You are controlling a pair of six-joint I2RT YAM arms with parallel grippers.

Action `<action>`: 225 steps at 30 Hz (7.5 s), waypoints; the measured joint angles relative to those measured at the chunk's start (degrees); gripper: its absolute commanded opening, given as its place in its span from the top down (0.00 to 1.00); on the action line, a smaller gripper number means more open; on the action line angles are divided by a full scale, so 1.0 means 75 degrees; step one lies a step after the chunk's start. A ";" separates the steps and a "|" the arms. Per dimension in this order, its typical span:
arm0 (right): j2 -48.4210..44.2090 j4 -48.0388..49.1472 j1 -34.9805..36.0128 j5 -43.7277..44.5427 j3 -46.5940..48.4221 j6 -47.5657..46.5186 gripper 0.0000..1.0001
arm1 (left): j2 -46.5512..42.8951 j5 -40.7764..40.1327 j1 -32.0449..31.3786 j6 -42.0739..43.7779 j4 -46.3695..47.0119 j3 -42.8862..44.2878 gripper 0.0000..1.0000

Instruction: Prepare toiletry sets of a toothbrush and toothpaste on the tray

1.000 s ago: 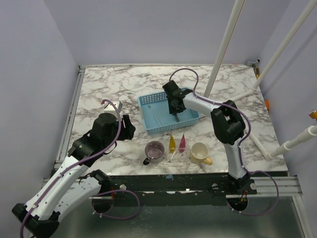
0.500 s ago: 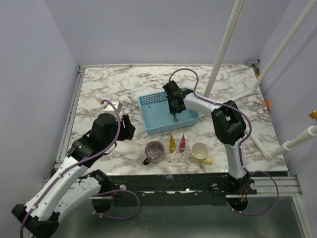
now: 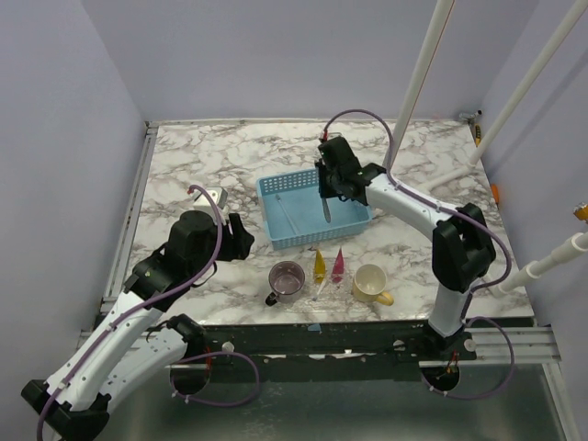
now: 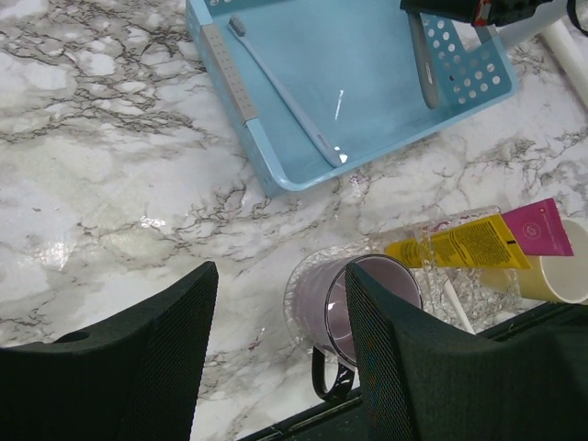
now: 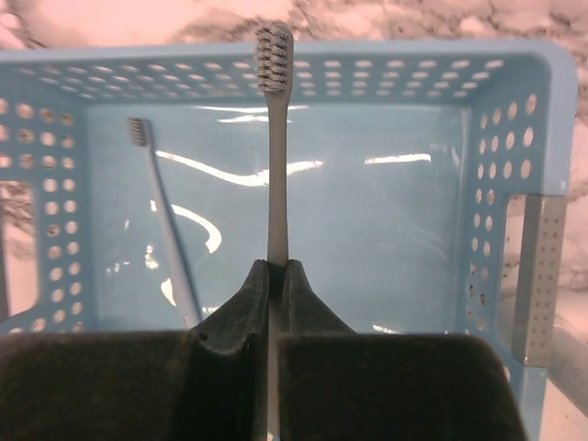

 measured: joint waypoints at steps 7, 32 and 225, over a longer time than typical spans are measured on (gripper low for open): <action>-0.1017 0.0685 0.0012 -0.0574 -0.0402 -0.0015 0.99 | 0.0009 0.0565 0.0000 -0.0082 0.0111 -0.0012 0.41; -0.4768 0.3998 0.0854 -0.3873 -0.3182 0.3465 0.99 | -0.0597 0.4607 0.0003 -0.2133 0.2285 -0.0495 0.35; -0.5062 -0.5823 0.7644 0.5869 -0.0152 0.3789 1.00 | -0.2098 0.5963 0.0003 -0.0539 -0.0519 -0.0029 0.13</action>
